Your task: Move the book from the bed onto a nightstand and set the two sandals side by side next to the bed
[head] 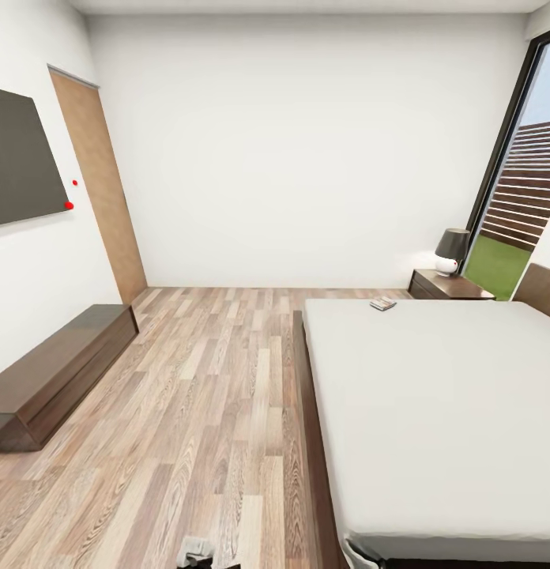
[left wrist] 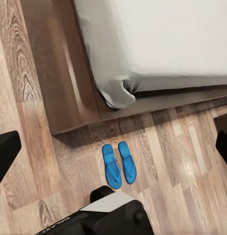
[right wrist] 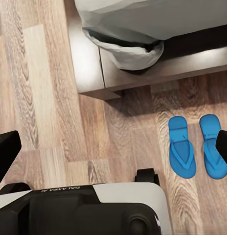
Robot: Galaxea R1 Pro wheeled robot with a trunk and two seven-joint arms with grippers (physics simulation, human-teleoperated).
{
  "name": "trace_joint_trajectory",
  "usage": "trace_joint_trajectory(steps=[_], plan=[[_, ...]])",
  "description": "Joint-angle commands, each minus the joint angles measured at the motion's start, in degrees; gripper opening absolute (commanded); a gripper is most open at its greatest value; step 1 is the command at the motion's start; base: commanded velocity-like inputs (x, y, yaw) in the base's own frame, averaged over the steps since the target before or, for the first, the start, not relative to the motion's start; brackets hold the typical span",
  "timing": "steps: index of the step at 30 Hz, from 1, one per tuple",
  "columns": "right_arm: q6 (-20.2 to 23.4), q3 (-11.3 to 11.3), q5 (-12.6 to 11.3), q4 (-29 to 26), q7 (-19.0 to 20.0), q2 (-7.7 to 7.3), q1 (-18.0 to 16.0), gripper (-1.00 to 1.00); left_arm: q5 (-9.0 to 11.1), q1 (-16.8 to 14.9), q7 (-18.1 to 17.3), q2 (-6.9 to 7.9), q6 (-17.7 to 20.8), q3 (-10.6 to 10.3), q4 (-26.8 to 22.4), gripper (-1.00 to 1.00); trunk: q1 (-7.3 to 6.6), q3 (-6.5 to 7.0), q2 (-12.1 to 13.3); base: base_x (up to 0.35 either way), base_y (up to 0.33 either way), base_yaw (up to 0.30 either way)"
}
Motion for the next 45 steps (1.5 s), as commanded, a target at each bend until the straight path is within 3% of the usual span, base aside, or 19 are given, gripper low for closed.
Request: trace_joint_trajectory(steps=[1,27,45], plan=[[0.2,-0.5,0.6,0.0,0.3,0.02,0.0,1.00,-0.1,0.0,-0.2,0.05,-0.1,0.4,0.1,1.00,0.04,-0.13,-0.1,0.000,0.000,0.000],[0.2,-0.4,0.7,0.0,0.5,0.11,0.0,1.00,-0.1,0.1,-0.2,0.89,-0.1,0.4,0.1,1.00,0.04,-0.13,-0.1,0.000,0.000,0.005],[0.2,-0.4,0.7,0.0,0.5,0.11,0.0,1.00,-0.1,0.1,-0.2,0.89,-0.1,0.4,0.1,1.00,0.04,-0.13,-0.1,0.000,0.000,0.259]])
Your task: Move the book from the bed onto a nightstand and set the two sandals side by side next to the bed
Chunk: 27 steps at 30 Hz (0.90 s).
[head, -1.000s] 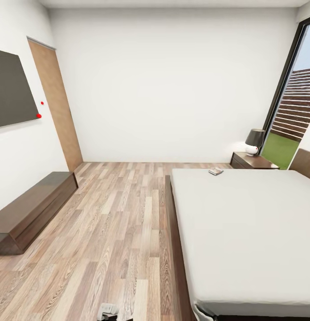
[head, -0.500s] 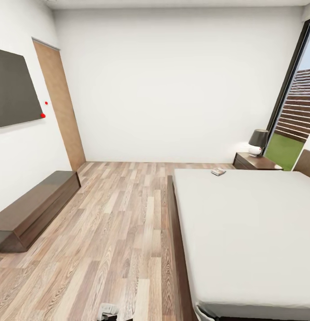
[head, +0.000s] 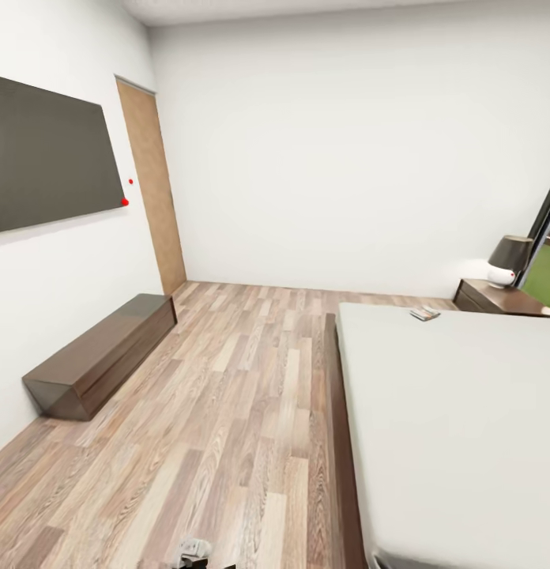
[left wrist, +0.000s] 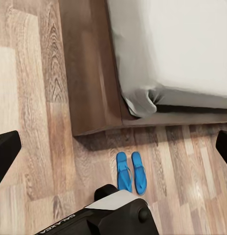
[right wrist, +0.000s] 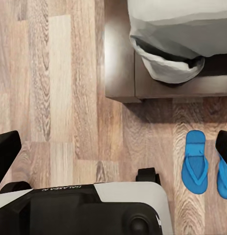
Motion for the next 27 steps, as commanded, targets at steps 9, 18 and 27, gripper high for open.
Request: trace_joint_trajectory(steps=[9,18,27], plan=[[0.1,-0.5,0.6,-0.1,0.3,0.06,0.0,1.00,-0.1,-0.1,-0.2,0.00,-0.1,0.4,0.1,1.00,0.04,-0.13,-0.1,0.000,0.000,0.292],[0.1,-0.5,0.6,-0.1,0.2,0.10,0.0,1.00,-0.1,-0.1,-0.2,0.00,-0.1,0.4,0.1,1.00,0.04,-0.13,-0.1,0.000,0.000,0.293],[0.1,-0.5,0.5,-0.1,0.2,0.10,0.0,1.00,-0.1,-0.1,-0.2,0.00,-0.1,0.4,0.1,1.00,0.04,-0.13,-0.1,0.000,0.000,0.293]])
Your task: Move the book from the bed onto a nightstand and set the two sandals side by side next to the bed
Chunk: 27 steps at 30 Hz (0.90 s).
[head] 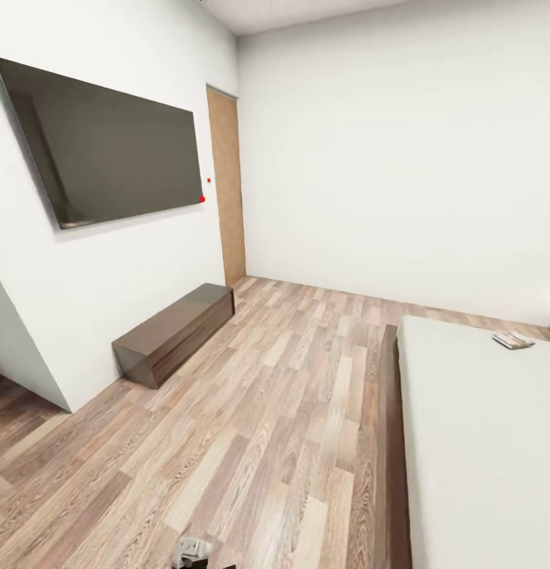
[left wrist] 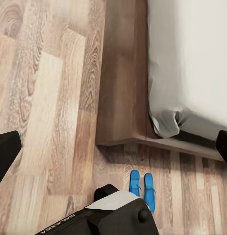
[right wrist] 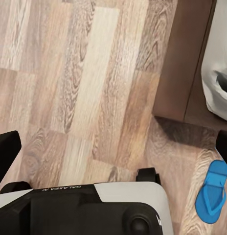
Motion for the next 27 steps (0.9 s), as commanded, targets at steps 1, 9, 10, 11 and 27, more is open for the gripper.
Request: trace_joint_trajectory(steps=[1,9,10,11,27], plan=[[0.2,-0.5,0.6,-0.1,0.3,0.02,0.0,1.00,-0.1,-0.1,-0.2,0.00,-0.1,0.4,0.1,1.00,0.04,-0.13,-0.1,0.000,0.000,0.293],[0.1,-0.5,0.6,0.0,0.3,0.02,0.0,1.00,-0.1,-0.1,-0.2,0.00,-0.1,0.3,0.1,1.00,0.04,-0.13,-0.1,0.000,0.000,0.293],[0.1,-0.5,0.6,0.0,0.3,0.02,0.0,1.00,-0.1,-0.1,-0.2,0.00,-0.1,0.3,0.1,1.00,0.04,-0.13,-0.1,0.000,0.000,0.293],[0.1,-0.5,0.6,0.0,0.3,0.02,0.0,1.00,-0.1,-0.1,-0.2,0.00,-0.1,0.3,0.1,1.00,0.04,-0.13,-0.1,0.000,0.000,0.293],[0.1,-0.5,0.6,0.0,0.3,0.02,0.0,1.00,-0.1,-0.1,-0.2,0.00,-0.1,0.2,0.1,1.00,0.04,-0.13,-0.1,0.000,0.000,0.271]])
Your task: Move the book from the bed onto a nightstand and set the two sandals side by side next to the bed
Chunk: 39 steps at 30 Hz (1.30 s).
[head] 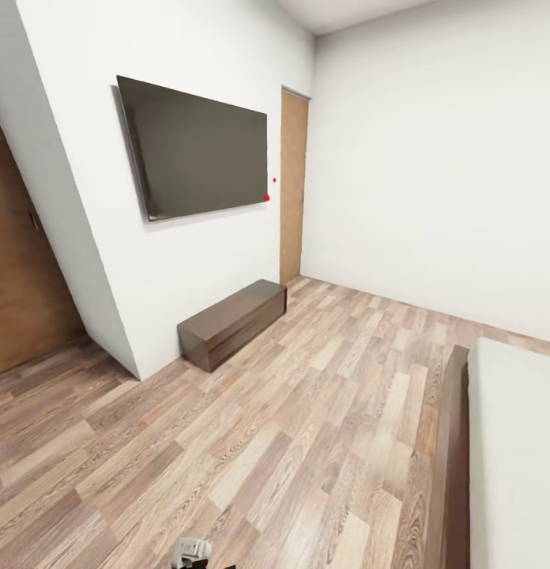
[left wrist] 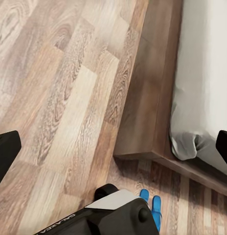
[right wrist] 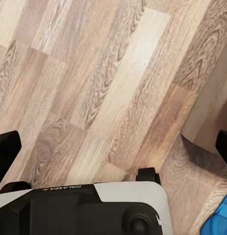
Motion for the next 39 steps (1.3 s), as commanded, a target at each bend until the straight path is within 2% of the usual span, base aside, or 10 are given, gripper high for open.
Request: trace_joint_trajectory(steps=[1,14,39], plan=[[0.1,-0.5,0.6,-0.1,0.3,0.02,0.0,1.00,-0.1,-0.1,-0.2,0.00,-0.1,0.4,0.1,1.00,0.04,-0.13,-0.1,0.000,0.000,0.057],[0.1,-0.5,0.6,-0.1,0.3,0.02,0.0,1.00,-0.1,-0.1,-0.2,0.00,-0.1,0.4,0.1,1.00,0.04,-0.13,-0.1,0.028,0.000,0.006],[0.1,-0.5,0.7,-0.1,0.2,0.02,0.0,1.00,-0.1,-0.1,-0.1,0.22,-0.1,0.4,0.2,1.00,0.04,-0.10,-0.1,0.321,0.000,-0.005]])
